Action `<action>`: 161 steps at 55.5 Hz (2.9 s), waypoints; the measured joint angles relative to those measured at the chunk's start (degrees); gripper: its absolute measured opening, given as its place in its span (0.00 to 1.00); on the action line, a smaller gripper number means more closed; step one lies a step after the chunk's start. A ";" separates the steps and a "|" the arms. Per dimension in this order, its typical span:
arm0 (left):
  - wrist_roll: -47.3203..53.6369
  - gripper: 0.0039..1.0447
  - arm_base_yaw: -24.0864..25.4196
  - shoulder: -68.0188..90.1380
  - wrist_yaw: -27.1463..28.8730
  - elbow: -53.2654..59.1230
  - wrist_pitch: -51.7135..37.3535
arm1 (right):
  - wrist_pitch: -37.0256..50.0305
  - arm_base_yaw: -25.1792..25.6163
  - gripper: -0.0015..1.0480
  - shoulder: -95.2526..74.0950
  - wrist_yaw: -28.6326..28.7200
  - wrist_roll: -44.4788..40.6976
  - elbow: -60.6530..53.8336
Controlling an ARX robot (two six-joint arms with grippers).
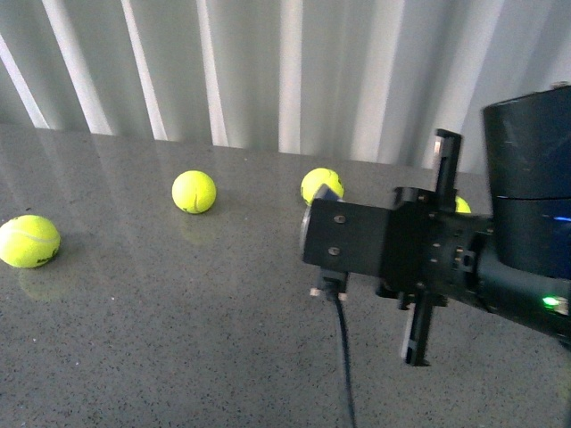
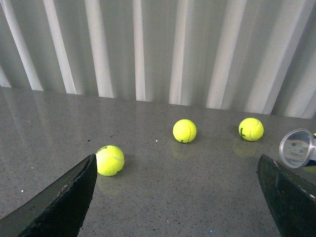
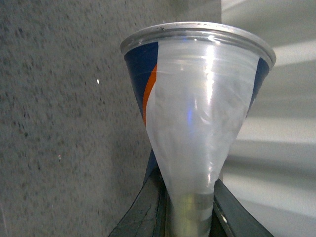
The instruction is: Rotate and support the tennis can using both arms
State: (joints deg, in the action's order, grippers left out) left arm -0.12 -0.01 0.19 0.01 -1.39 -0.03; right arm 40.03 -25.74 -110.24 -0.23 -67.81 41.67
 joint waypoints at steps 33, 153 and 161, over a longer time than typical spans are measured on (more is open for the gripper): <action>0.00 0.94 0.00 0.00 0.00 0.00 0.00 | -11.28 -5.90 0.11 -15.61 2.93 6.62 19.41; -0.02 0.94 0.00 0.00 0.00 0.00 0.00 | -1.62 6.40 0.93 8.96 1.18 25.49 -3.19; -0.02 0.94 0.00 0.00 0.00 0.00 0.00 | 6.23 14.25 0.93 19.71 -9.11 28.57 -12.37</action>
State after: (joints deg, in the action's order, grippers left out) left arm -0.14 -0.01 0.19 0.01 -1.39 -0.03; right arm 46.26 -11.49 -90.52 -9.34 -39.24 29.30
